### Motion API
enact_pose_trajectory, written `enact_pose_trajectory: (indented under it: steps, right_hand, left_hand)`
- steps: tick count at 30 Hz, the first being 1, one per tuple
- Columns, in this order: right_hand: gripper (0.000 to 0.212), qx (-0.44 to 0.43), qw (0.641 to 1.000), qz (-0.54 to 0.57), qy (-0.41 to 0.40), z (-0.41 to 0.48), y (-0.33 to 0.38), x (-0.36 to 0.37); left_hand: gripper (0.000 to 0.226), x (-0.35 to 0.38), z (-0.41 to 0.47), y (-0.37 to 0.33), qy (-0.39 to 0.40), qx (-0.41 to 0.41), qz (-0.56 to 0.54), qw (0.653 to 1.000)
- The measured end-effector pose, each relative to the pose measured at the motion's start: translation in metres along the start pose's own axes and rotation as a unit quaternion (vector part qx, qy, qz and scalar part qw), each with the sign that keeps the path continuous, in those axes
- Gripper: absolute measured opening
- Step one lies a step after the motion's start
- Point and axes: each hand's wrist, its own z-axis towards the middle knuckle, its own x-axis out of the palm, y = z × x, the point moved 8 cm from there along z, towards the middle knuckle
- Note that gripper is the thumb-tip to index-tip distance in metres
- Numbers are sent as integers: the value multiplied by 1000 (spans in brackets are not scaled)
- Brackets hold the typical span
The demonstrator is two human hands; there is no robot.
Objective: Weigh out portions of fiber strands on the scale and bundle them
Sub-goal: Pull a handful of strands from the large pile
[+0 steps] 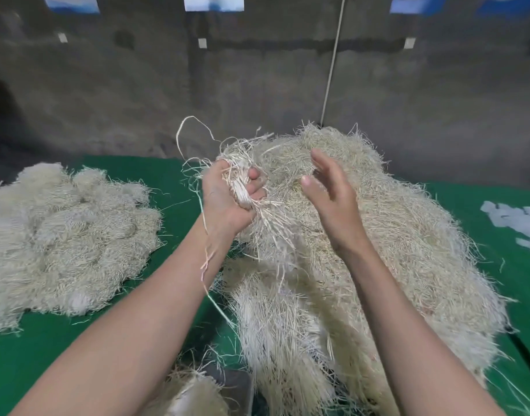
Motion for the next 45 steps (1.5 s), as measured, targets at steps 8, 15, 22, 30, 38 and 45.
enact_pose_trajectory:
  steps: [8,15,22,30,38,45]
  right_hand:
    - [106,246,944,199,90,-62,-31,98]
    - [92,292,939,-62,172,-120,-46,130]
    - [32,314,936,-31,155,-156,-55,125]
    - [36,133,883,-424,150,-201,-72,131]
    - [71,82,796,-507,320,-240,-94,165]
    - [90,92,774,-534,328,-244,-116,172]
  left_hand:
    - [7,-59,-76,-21,17,23,456,890]
    - [84,-136,-122,-55,93,-46,468,878]
    - [43,-183,-151,-50,51,56,568,820]
    - [32,-225,-189,-15,75,98,721,682]
    - [43,-231,-200,-26,42,238,753,613]
    - [63,-252,-197,16,125,91,824,545]
